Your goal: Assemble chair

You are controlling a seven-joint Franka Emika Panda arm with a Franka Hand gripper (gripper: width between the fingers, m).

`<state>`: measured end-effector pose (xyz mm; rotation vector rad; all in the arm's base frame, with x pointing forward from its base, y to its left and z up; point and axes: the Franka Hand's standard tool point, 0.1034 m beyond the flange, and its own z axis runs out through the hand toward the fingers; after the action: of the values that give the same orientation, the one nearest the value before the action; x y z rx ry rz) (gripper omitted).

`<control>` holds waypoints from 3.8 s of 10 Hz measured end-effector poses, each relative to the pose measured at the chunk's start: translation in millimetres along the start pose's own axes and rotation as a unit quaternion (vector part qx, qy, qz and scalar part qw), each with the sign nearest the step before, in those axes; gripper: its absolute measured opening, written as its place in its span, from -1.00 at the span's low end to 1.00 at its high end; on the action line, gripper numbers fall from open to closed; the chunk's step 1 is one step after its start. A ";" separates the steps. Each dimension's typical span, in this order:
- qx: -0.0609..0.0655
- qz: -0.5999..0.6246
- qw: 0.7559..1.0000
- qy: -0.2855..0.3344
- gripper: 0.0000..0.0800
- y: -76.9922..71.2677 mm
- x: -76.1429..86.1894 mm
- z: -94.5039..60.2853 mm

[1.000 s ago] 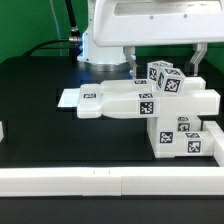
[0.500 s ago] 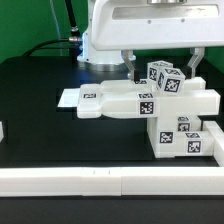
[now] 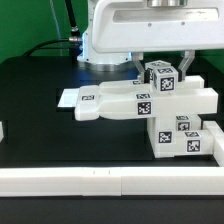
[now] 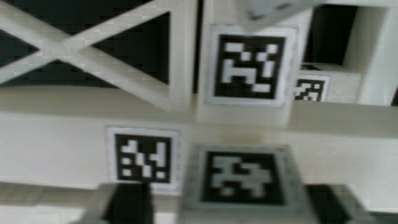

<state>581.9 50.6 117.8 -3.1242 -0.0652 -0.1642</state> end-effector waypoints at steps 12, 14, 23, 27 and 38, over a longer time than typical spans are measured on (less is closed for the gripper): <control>0.014 0.363 0.932 -0.005 -0.30 -11.1 -1.5 1.9; 0.021 0.445 0.895 -0.008 -0.30 -10.9 -1.6 2.1; 0.031 0.667 0.745 -0.018 -0.30 -11.8 1.7 2.6; 0.032 0.715 0.698 -0.024 -0.30 -14.7 1.6 5.2; 0.019 0.329 0.943 -0.035 0.62 -14.8 4.6 2.4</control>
Offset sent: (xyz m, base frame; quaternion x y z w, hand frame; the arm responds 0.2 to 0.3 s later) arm 0.0000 0.0000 0.0000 0.0000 0.0000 0.0000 1.0000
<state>586.2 65.6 116.1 -2.9094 0.9424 -0.0374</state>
